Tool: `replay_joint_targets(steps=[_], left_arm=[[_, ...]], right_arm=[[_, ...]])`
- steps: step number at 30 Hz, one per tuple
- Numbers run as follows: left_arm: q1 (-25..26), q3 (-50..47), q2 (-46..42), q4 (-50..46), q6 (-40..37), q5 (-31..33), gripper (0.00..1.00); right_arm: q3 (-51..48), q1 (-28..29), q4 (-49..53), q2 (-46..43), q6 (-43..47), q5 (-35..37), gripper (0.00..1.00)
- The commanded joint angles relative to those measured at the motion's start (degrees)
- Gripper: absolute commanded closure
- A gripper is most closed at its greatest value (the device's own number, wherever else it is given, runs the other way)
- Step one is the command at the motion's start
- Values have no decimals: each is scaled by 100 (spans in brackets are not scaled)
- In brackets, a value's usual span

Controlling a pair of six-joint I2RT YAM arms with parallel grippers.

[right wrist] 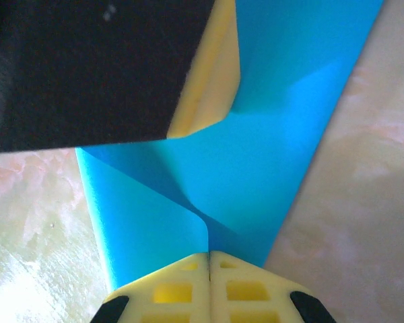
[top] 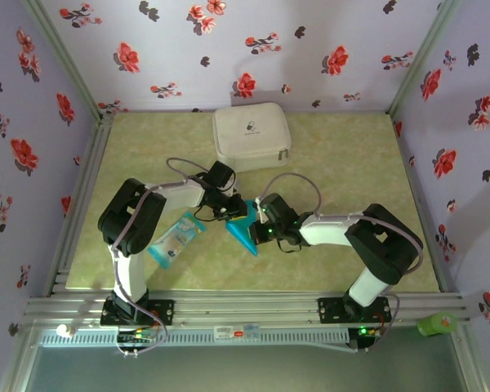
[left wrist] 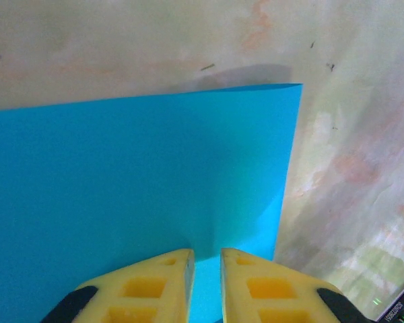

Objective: Fold a paper plane with a square sheet of paper (pick it up from the middle)
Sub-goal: Third fold the triangle at the center of the table.

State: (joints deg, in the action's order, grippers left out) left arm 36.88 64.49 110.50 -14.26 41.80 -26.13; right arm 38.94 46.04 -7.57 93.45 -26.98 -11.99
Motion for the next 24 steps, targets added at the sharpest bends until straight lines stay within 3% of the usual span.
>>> replay_joint_targets(steps=[1, 24], left_arm=[[56, -182, -19, -288, -9, 170, 80], [56, -174, -20, -252, 21, 170, 81]], right_arm=[[120, -42, 106, 68, 88, 113, 100], [178, -42, 428, 205, 80, 263, 100]])
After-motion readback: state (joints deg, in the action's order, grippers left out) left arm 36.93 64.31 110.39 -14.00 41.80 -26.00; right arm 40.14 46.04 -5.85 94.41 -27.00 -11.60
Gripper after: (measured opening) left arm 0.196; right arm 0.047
